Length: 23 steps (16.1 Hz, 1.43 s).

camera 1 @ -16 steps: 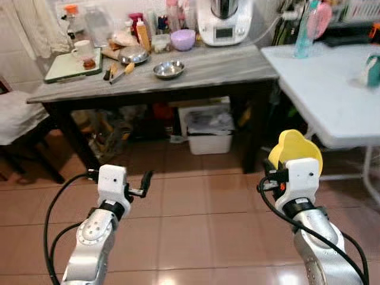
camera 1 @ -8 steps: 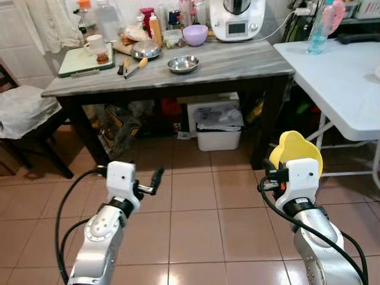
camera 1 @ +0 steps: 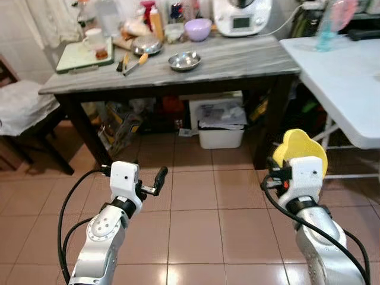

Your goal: Setting the table

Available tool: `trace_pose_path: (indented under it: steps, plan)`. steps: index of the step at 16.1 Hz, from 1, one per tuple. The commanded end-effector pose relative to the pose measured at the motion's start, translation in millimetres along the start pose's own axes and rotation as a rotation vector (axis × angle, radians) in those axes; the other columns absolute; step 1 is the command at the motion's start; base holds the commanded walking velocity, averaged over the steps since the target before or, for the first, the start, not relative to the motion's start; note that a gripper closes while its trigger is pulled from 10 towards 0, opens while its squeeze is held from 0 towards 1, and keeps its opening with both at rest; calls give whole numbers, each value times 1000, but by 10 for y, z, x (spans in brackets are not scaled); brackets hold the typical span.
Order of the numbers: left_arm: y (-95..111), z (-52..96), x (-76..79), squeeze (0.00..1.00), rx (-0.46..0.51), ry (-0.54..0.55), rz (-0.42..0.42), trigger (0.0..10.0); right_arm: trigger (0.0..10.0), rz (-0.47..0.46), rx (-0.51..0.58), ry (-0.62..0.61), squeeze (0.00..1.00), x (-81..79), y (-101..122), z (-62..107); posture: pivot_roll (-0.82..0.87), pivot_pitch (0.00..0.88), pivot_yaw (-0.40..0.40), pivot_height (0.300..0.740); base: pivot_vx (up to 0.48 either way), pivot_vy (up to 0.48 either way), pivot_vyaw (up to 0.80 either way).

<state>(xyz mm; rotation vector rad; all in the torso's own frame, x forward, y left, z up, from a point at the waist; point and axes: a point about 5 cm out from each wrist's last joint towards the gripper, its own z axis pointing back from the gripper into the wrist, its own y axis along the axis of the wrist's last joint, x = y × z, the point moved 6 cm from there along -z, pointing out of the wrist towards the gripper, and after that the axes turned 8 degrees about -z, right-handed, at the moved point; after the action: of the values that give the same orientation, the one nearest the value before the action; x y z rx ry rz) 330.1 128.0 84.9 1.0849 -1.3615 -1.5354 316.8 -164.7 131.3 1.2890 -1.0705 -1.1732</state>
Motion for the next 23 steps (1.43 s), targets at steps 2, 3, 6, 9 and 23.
trace_pose_path:
  steps: [2,3,6,9,23]
  plan:
    - [38,-12,-6,0,7,-9,-6,10000,10000,10,13,0,0,-8,33,-15,-99,0,94,740,379,0,0]
    - [39,-13,-3,0,7,-10,-5,10000,10000,10,14,-1,0,-6,34,-15,-99,0,94,740,386,0,0]
    - [37,-30,26,0,6,-24,-4,10000,10000,13,6,0,0,-9,19,-18,-100,0,94,740,393,0,0]
    - [40,-42,30,0,6,-26,-6,10000,10000,18,8,2,0,-11,26,-24,-100,0,94,740,398,0,0]
    - [3,-61,71,0,2,-38,1,10000,10000,42,21,13,0,-28,69,-67,-105,0,88,740,415,0,0]
